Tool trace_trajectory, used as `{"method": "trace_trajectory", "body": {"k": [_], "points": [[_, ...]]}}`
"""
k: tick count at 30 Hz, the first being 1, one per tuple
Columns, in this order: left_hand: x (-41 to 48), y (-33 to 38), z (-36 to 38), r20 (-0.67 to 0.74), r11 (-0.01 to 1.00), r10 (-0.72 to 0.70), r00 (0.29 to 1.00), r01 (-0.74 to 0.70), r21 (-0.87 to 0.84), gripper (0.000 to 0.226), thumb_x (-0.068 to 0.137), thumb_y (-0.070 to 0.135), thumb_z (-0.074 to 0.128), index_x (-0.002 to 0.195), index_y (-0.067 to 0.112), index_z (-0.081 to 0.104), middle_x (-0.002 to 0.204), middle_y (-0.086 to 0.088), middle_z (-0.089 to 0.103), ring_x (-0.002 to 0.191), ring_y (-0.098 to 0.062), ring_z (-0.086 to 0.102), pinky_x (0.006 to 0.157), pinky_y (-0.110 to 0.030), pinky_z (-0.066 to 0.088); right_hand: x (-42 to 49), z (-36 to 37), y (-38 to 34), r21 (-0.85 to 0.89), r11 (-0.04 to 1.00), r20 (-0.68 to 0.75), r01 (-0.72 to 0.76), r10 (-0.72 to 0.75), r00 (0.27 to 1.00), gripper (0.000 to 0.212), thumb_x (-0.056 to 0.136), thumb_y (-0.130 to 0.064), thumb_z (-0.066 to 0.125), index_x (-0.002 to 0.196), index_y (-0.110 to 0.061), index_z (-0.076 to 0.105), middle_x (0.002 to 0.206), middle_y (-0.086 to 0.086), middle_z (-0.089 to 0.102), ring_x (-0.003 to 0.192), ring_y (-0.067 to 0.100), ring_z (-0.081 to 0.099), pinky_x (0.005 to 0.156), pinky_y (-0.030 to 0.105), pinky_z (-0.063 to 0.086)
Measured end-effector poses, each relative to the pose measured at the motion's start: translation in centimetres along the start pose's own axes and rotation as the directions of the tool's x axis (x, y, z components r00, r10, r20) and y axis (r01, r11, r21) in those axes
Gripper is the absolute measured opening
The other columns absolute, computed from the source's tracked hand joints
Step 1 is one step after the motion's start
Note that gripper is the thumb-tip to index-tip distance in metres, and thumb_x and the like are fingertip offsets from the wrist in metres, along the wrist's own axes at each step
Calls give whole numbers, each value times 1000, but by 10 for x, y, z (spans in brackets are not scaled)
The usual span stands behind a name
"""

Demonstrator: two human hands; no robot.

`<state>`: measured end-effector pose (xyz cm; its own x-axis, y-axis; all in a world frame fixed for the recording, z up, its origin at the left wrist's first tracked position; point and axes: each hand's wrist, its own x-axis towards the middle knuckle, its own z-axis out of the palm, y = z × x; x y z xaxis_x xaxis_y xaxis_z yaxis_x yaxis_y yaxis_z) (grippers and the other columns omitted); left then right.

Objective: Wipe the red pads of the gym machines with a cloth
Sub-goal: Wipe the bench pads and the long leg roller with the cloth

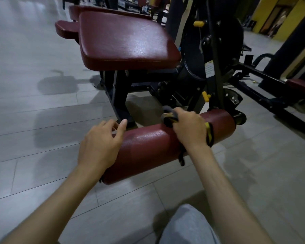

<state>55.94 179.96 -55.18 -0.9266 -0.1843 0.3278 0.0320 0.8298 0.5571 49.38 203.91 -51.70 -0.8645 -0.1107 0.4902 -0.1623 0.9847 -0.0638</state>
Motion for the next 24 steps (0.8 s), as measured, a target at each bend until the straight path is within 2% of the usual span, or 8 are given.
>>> {"method": "trace_trajectory", "body": {"k": [3, 5, 7, 13, 16, 18, 21, 24], "points": [[-2, -2, 0, -6, 1000, -4, 1000, 4, -11, 57, 103, 66, 23, 94, 26, 62, 91, 7, 62, 85, -17, 59, 68, -36, 43, -11, -1, 0, 67, 991, -65, 112, -108, 992, 19, 91, -18, 67, 109, -21, 69, 79, 3, 72, 71, 27, 69, 58, 26, 35], [-5, -2, 0, -20, 999, -2, 1000, 1, -34, 51, 104, 61, 27, 94, 26, 63, 90, 7, 63, 84, -17, 58, 68, -35, 41, -2, 2, 26, 104, 990, -50, 91, -86, 995, 27, 89, -13, 66, 113, -23, 67, 79, 4, 72, 72, 29, 69, 59, 30, 47], [-5, -1, 0, -28, 998, -20, 999, 18, -58, 40, 105, 54, 33, 96, 27, 62, 92, 6, 63, 84, -17, 57, 68, -34, 39, 11, 3, 58, 99, 995, -6, 14, -14, 1000, 33, 87, -7, 62, 116, -23, 67, 82, 7, 72, 76, 32, 69, 66, 38, 56], [-1, -5, 2, -43, 986, -58, 997, 51, -158, 38, 100, 44, 32, 95, 25, 65, 92, 5, 68, 84, -17, 61, 68, -37, 50, 41, 4, 166, 17, 945, -14, -326, 326, 945, 46, 86, -2, 58, 128, -19, 67, 103, 22, 73, 94, 44, 67, 80, 46, 53], [1, -2, 4, -51, 989, -78, 996, 71, -129, 31, 103, 39, 37, 95, 25, 63, 90, 4, 67, 83, -17, 61, 69, -40, 53, 48, 9, 172, 48, 910, -50, -411, 414, 909, 42, 88, -7, 58, 126, -20, 68, 105, 21, 73, 97, 44, 66, 84, 46, 54], [1, -2, 5, -56, 991, -86, 995, 80, -107, 25, 104, 36, 41, 94, 26, 62, 89, 5, 66, 83, -17, 61, 69, -41, 53, 41, 9, 150, 62, 943, -56, -328, 331, 942, 33, 91, -10, 59, 122, -19, 69, 100, 17, 74, 94, 41, 68, 81, 44, 54], [1, -2, 5, -54, 991, -82, 995, 76, -112, 22, 103, 38, 43, 93, 29, 61, 90, 8, 65, 84, -15, 61, 70, -38, 52, 22, 7, 120, 92, 992, -78, -91, 99, 992, 23, 92, -9, 65, 113, -15, 70, 86, 12, 73, 82, 34, 70, 72, 36, 51], [0, -2, 5, -55, 992, -77, 996, 71, -107, 21, 102, 39, 45, 92, 29, 61, 90, 9, 65, 84, -15, 61, 69, -35, 49, 8, 4, 111, 153, 985, -73, 83, -72, 995, 30, 86, -4, 67, 114, -16, 69, 82, 8, 72, 76, 31, 69, 66, 38, 55]]}}
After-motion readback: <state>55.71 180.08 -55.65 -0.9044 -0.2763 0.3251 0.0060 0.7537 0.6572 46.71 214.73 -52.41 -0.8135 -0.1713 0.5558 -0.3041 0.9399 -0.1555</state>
